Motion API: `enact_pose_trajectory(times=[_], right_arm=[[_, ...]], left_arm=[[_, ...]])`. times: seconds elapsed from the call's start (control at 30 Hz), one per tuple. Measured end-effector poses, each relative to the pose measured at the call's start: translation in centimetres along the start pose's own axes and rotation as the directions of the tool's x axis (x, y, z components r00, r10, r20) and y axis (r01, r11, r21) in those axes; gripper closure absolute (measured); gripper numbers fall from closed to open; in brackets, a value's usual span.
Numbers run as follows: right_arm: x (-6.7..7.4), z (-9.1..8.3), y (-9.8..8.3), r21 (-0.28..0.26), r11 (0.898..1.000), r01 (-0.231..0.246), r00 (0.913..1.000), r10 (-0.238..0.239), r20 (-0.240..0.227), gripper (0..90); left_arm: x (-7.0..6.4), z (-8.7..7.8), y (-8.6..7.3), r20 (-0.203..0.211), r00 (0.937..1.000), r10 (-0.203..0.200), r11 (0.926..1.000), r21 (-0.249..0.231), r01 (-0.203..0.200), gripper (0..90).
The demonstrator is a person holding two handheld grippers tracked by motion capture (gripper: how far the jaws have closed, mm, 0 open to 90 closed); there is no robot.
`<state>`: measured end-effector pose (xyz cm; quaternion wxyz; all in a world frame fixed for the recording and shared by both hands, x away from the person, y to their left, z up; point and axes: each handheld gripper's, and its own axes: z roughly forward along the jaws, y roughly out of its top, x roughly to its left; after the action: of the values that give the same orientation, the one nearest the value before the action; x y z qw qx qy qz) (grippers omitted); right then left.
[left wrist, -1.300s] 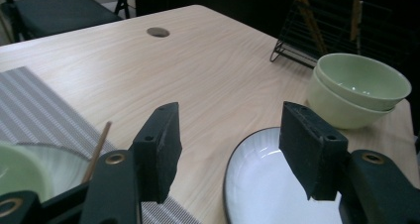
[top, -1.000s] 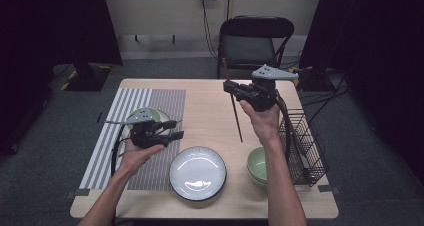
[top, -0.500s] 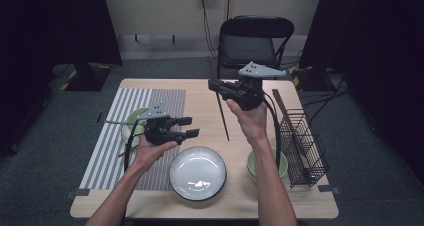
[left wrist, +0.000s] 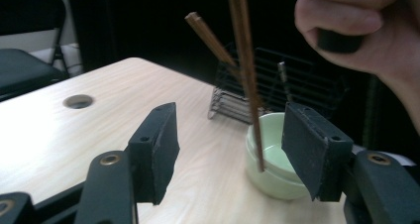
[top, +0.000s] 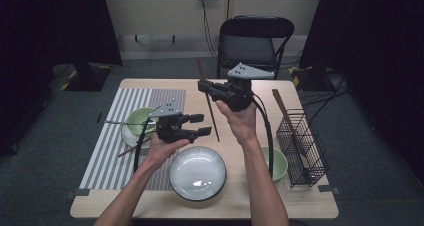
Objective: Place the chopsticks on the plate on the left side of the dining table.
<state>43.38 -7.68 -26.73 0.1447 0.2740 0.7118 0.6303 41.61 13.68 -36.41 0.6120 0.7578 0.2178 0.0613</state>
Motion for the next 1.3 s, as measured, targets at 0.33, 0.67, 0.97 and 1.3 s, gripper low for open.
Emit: enact_pose_trajectory(times=[0.33,0.67,0.97,1.3], right_arm=[[0.6,0.0,0.0,-0.012,1.000,-0.005,0.9997,0.005,-0.025,84.9],[0.0,-0.7,0.1,-0.028,0.999,-0.017,0.9996,0.017,-0.025,85.0],[-0.3,-1.4,-0.1,-0.033,0.999,-0.026,0.9992,0.025,-0.030,84.9],[0.1,-0.2,-0.8,-0.020,0.999,-0.030,0.9986,0.029,-0.045,84.9]], left_arm=[[0.4,1.1,-0.1,-0.016,0.9997,-0.021,0.9998,-0.007,0.021,39.8],[1.1,0.7,-0.2,-0.063,0.9980,-0.010,0.9999,0.005,0.011,40.1],[1.6,-0.5,-0.5,-0.050,0.9986,-0.019,0.9998,0.008,0.020,44.5],[0.9,-0.7,1.1,0.027,0.9996,0.000,0.9988,-0.049,0.001,55.3]])
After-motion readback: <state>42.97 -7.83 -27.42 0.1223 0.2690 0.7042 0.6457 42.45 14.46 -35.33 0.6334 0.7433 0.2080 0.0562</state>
